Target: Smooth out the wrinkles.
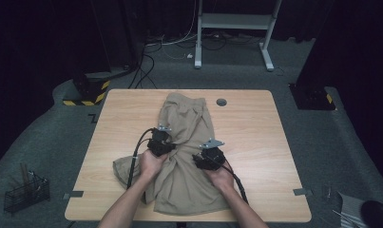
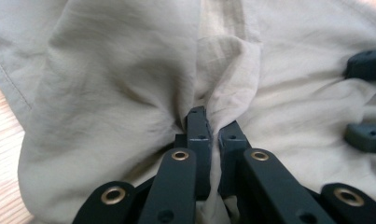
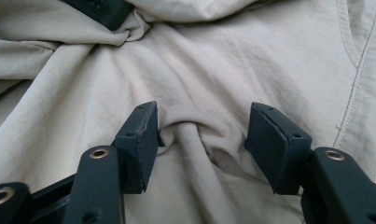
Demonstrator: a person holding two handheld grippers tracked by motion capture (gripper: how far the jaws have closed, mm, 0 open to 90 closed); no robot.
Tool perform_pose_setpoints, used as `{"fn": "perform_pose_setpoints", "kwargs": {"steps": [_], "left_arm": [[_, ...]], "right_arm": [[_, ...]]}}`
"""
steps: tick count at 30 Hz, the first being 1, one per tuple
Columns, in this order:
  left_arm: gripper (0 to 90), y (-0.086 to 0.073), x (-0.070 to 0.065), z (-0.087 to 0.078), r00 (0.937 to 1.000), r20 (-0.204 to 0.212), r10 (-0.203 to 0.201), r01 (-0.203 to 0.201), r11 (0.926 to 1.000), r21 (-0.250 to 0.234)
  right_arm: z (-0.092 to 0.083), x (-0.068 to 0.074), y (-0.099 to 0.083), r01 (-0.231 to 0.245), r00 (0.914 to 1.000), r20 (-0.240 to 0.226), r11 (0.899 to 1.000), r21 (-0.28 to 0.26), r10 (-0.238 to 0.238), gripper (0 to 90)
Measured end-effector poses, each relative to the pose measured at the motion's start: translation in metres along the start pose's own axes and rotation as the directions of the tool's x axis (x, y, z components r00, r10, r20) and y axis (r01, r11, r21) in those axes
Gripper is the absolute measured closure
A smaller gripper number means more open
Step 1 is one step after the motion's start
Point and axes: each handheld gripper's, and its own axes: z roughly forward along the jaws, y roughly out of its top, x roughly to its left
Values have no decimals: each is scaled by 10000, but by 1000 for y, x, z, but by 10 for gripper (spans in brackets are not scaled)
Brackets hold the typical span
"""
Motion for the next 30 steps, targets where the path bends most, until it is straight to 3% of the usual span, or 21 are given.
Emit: {"fn": "perform_pose_setpoints", "kwargs": {"steps": [5,8,10,12,14,15,16,17,19,20,25,27,30], "left_arm": [[856,7,-25,-21,9952,896,384,-292,9944,-1015],[849,14,-38,-26,9897,1357,453,-283,9918,-1244],[824,17,-42,-21,9860,1621,395,-213,9934,-1123],[766,17,-43,-10,9872,1494,549,-461,9970,-619],[733,15,-42,-3,9887,1429,458,-419,9987,-304],[682,12,-42,-4,9897,1350,483,-437,9984,-366],[575,11,-42,-8,9905,1274,522,-465,9978,-475],[575,10,-43,-13,9908,1189,652,-581,9963,-627],[462,8,-43,-28,9890,1123,966,-866,9921,-909],[462,8,-42,-37,9894,1043,1013,-904,9905,-1038],[379,-2,-22,-79,9953,721,653,-525,9846,-1668],[362,-10,-12,-90,9980,318,547,-490,9861,-1585],[325,-26,7,-99,9989,-453,74,-134,9909,-1341]], "right_arm": [[1,2,1,-77,10000,28,10000,6,77,431],[1,3,1,-58,10000,43,10000,5,58,431],[1,3,1,-56,10000,43,10000,8,56,430],[1,3,1,-55,10000,44,10000,6,55,431],[1,3,1,-68,10000,40,10000,7,68,430],[1,3,1,-76,10000,34,10000,16,76,429],[1,2,1,-95,10000,-16,10000,-23,95,429],[1,2,1,-95,10000,-16,10000,-23,95,429],[-1,2,0,-77,9999,-66,10000,-17,77,430],[-1,2,0,-77,9999,-66,10000,-17,77,430],[-3,2,-3,-117,9999,-98,9999,-41,116,428],[-5,2,-4,-137,9998,-124,9999,-39,137,428],[-7,3,-6,-24,9999,-110,10000,-31,24,428]]}}
